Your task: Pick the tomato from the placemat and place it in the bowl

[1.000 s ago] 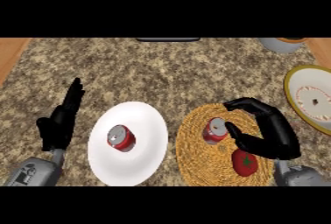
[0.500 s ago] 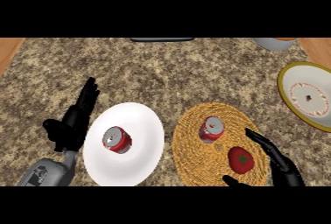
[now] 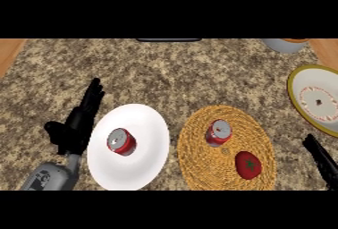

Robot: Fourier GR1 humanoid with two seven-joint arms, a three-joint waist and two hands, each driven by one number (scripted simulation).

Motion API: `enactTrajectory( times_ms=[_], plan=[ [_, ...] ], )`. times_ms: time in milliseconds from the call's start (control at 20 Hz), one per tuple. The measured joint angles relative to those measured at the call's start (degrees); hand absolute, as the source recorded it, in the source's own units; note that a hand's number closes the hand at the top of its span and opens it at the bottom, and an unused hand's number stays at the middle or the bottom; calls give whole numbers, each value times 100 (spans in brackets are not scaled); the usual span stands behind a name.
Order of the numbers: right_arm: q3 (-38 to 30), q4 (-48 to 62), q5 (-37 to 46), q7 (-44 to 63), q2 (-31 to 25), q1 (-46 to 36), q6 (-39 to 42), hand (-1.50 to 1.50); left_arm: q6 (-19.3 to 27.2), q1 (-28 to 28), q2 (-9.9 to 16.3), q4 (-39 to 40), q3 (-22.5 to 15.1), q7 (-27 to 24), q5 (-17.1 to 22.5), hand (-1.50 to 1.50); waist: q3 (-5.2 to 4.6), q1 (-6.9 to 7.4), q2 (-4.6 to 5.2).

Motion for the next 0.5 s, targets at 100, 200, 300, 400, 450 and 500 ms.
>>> enactTrajectory(
  times_ms=[100,200,300,400,450,500],
  plan=[
    [-8,-350,145,619,-124,6,116,-150,-27,27,-34,-14,6,5,-47,0,0,19,5],
    [-88,-513,140,1268,-279,-174,323,-150,-66,25,-81,1,-7,-1,-84,0,-1,46,12],
    [-87,-501,181,1791,-388,-322,510,-150,-42,30,-143,-17,-54,34,-164,0,0,67,16],
    [-92,-591,187,2351,-514,-430,720,-150,-110,12,-104,-49,41,67,-133,0,0,78,19],
    [-88,-569,177,2582,-564,-515,830,-150,-110,-39,-158,24,38,66,-162,0,0,76,21],
    [-60,-477,188,2743,-590,-610,922,-150,-166,-136,-168,105,89,92,-142,0,0,74,23]
  ],
)
